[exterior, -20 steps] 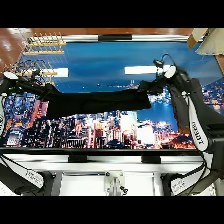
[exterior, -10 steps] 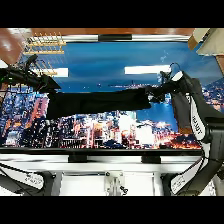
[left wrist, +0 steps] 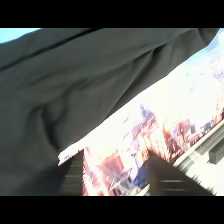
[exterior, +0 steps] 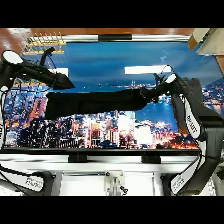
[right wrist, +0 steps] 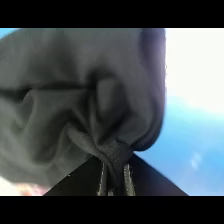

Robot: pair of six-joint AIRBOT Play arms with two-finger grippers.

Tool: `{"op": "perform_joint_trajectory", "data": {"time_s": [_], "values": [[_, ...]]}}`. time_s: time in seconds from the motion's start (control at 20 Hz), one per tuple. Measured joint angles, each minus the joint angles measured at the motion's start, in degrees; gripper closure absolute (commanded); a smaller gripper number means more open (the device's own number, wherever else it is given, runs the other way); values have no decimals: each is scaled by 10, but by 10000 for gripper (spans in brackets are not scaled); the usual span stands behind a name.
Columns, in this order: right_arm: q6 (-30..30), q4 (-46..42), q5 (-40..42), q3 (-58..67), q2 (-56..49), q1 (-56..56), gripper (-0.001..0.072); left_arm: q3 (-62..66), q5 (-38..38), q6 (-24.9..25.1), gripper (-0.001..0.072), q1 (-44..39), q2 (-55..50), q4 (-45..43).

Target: Fold the shirts.

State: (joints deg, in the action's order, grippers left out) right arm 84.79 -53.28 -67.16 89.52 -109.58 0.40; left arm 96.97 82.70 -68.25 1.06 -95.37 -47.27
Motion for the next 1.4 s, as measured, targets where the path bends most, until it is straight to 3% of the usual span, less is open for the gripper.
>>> {"op": "perform_joint_trajectory", "data": {"time_s": [0.25,0.7,1.05,1.2,1.4], "values": [[-8,26,-21,1,117,3,641,-5,-59,-4,678,-80,-29,-1],[81,3,-88,1,313,67,641,-81,-172,-33,679,-210,-59,7],[125,-9,-99,1,369,88,641,-132,-273,-7,681,-289,-75,122],[136,-22,-94,1,367,97,641,-136,-274,-1,682,-262,-49,115],[138,-23,-18,1,327,150,642,-138,-235,-18,681,-132,40,32]]}}
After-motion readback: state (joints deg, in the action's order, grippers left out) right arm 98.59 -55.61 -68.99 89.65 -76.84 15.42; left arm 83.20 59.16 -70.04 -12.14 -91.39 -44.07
